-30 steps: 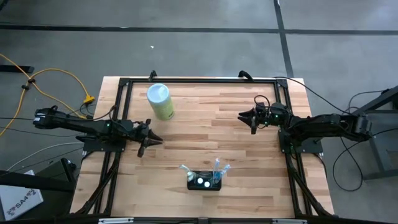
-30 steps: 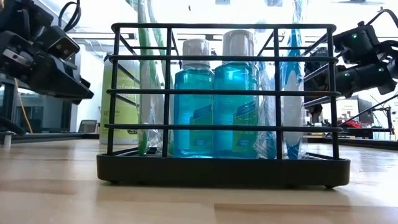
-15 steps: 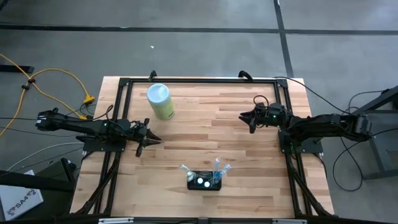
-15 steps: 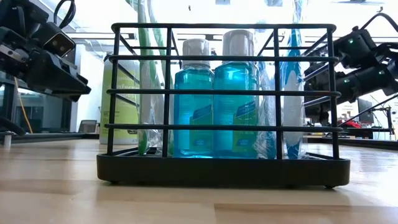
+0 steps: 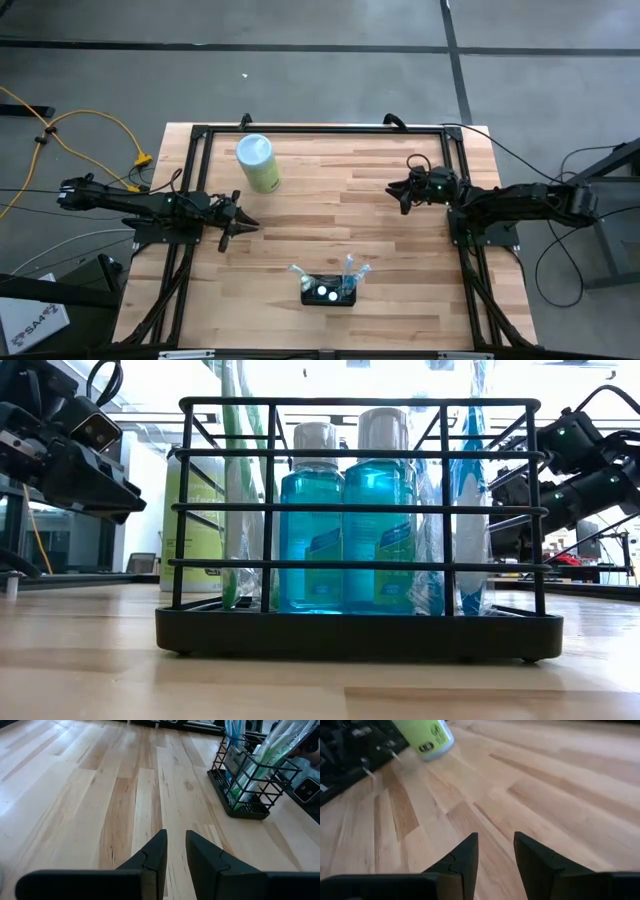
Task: Pick & Place toothbrushing station
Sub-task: Return to Home Position
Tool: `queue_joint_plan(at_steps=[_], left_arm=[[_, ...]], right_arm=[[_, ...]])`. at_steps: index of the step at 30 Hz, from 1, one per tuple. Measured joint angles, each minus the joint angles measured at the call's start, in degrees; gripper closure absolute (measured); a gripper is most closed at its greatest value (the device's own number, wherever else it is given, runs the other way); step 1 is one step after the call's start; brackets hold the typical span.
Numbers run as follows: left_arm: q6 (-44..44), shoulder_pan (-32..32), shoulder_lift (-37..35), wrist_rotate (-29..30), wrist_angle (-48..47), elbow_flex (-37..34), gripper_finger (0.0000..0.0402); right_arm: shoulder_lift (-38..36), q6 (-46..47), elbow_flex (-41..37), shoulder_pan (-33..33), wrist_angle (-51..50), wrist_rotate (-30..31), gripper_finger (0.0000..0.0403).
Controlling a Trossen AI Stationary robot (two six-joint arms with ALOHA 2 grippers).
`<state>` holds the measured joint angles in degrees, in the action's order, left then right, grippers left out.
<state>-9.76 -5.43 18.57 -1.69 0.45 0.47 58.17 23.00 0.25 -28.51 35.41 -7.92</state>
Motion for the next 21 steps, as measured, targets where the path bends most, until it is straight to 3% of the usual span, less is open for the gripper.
queue_joint_plan(at_steps=[21], left_arm=[[-0.81,-0.01,0.0,0.0,0.0,0.0,0.0334]], right_arm=[[-3.43,4.41,0.0,0.02,-20.81,-1.01,0.0286]])
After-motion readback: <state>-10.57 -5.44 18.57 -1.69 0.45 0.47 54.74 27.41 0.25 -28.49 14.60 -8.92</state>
